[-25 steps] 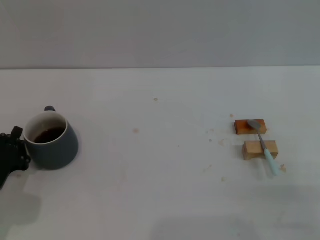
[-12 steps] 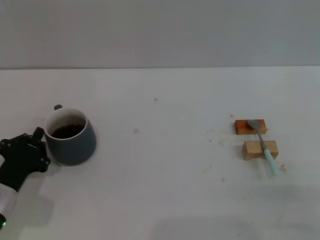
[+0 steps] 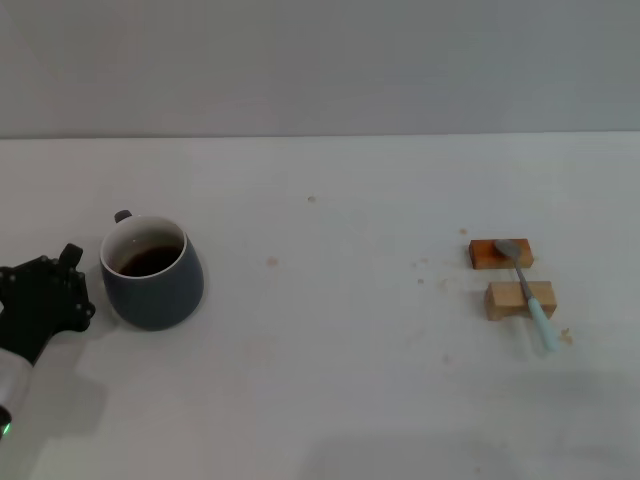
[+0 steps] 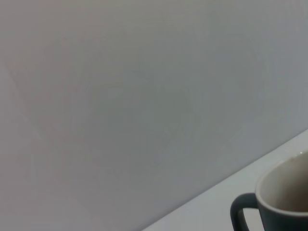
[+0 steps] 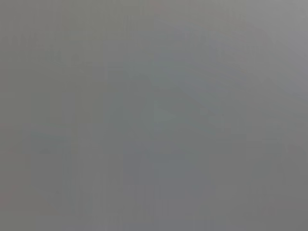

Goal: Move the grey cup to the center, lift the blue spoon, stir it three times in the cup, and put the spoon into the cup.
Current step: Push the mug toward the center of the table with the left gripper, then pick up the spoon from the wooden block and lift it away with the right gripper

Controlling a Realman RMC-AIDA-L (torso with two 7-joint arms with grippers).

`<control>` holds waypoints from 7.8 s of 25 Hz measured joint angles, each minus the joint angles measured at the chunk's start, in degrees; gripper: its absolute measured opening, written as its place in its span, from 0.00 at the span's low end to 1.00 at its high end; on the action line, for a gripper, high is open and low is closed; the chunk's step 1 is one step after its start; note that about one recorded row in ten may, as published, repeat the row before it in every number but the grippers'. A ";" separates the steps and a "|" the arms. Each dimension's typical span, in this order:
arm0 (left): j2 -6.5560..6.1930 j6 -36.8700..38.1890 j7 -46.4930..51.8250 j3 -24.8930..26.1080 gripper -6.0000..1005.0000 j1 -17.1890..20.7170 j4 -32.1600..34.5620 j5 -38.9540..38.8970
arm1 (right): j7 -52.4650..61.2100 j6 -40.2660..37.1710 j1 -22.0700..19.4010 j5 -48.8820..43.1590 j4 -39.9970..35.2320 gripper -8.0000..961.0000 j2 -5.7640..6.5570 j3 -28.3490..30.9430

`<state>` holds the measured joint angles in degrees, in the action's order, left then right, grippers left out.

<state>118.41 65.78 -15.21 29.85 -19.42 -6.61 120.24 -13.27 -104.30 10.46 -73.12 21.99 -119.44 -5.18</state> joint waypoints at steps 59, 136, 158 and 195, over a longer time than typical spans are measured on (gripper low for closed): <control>0.13 4.69 0.80 -7.42 0.00 1.50 -8.45 0.02 | 0.00 -0.78 -0.32 -0.52 0.37 0.70 -0.05 0.00; 0.02 11.47 19.60 2.32 0.00 10.63 -0.16 0.16 | 12.40 29.76 5.99 -6.47 4.30 0.42 -0.26 -6.09; -0.02 11.39 19.60 2.32 0.00 10.45 -0.07 0.35 | 12.40 30.77 6.15 -6.60 4.20 0.42 -0.17 -5.44; -0.11 11.13 19.60 2.32 0.00 10.43 0.52 -0.05 | 12.40 31.94 6.16 -6.23 4.28 0.28 -0.27 -3.99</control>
<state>118.30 76.91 4.39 32.17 -8.99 -6.09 120.18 -0.88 -72.36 16.62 -79.35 26.26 -119.71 -9.17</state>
